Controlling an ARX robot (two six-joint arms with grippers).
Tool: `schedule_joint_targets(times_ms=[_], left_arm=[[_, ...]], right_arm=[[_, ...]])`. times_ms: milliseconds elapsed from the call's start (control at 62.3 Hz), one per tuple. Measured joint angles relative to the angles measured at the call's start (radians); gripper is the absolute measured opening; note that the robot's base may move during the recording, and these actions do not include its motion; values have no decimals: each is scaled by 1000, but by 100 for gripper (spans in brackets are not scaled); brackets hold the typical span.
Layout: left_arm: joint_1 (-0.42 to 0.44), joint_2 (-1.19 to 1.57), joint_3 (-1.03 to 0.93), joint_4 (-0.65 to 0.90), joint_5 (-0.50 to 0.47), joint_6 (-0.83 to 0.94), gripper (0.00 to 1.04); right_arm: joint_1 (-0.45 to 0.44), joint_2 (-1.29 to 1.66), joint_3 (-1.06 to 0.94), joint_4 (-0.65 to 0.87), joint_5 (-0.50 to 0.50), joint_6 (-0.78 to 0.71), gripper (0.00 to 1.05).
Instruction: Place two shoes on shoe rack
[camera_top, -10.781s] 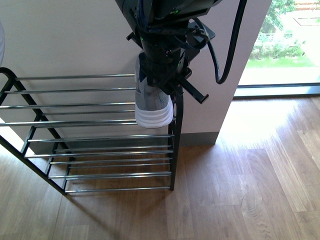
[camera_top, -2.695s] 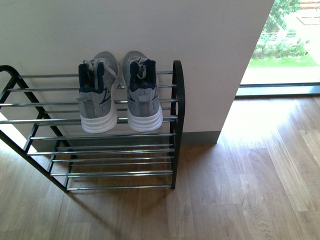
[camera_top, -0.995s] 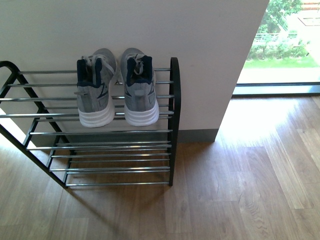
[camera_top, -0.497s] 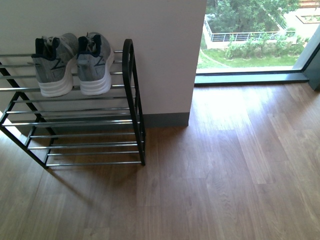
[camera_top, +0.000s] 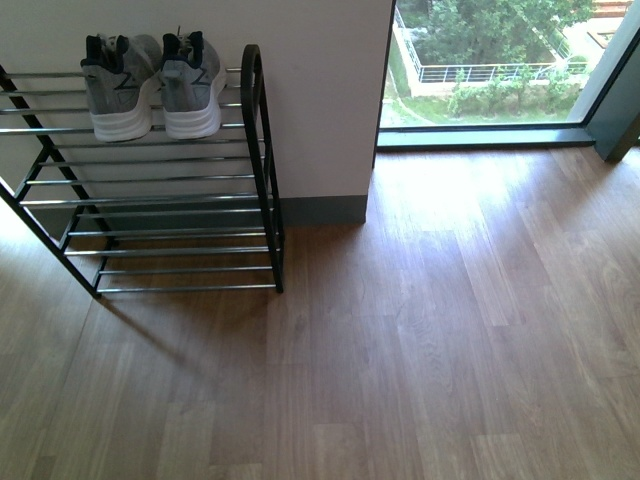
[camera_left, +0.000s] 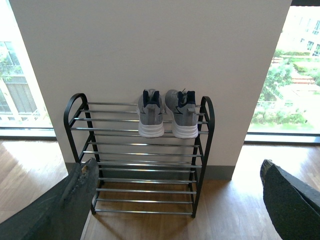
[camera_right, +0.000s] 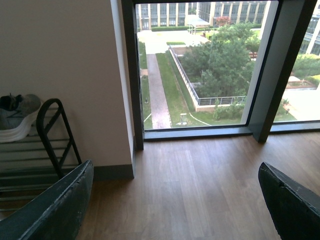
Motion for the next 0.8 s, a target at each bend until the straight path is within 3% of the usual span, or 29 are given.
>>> schedule_joint_targets(times_ms=[802], left_arm=[[0, 0, 0, 0, 0, 0, 95]], right_arm=[[0, 1, 0, 0, 0, 0, 96]])
